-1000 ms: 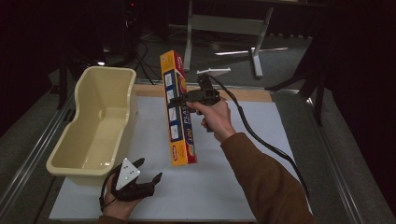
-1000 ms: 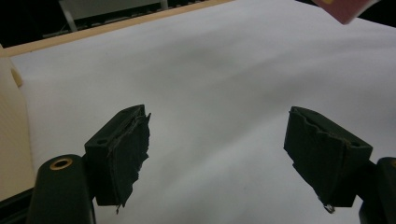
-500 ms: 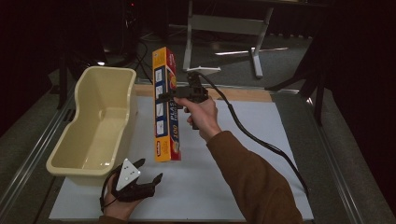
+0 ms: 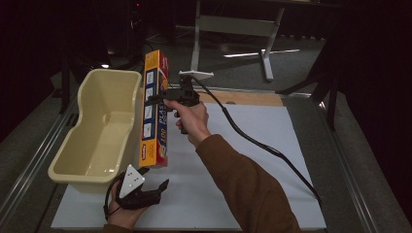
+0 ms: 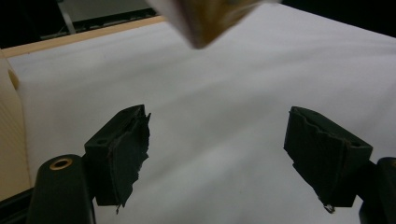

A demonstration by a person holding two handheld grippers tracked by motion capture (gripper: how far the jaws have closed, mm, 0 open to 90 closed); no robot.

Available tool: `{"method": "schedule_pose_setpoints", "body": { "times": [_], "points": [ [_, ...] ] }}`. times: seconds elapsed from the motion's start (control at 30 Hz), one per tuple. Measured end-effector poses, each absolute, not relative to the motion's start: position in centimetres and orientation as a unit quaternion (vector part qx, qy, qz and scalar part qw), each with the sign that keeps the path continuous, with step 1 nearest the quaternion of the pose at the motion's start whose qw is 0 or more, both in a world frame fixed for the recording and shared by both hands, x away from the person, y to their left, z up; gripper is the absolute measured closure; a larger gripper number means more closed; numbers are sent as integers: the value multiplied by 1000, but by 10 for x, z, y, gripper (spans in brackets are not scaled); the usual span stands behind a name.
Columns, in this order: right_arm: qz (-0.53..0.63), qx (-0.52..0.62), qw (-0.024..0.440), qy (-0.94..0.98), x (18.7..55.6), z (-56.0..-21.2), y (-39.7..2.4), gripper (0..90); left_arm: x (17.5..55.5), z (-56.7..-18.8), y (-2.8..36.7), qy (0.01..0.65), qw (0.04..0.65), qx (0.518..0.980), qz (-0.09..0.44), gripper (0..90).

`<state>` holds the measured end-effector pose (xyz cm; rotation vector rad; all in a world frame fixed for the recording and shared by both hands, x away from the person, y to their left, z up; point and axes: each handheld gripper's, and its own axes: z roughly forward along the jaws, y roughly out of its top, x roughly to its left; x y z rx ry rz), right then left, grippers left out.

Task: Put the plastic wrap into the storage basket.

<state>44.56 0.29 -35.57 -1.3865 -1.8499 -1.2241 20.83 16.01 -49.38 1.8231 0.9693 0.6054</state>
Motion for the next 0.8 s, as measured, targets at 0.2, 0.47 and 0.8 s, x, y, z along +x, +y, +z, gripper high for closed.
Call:
{"method": "schedule_pose_setpoints", "body": {
  "times": [0.2, 0.47, 0.8],
  "points": [
    [-467, -526, 260, -662, 452, -356, 4, 415, 209, -494, 160, 397, 476, 745, 248, 219],
    [-470, -534, 277, -646, 450, -360, 12, 416, 209, -494, 159, 395, 477, 746, 247, 219],
    [-469, -519, 268, -662, 445, -353, 49, 416, 208, -493, 159, 393, 482, 744, 245, 219]
  ]
}}
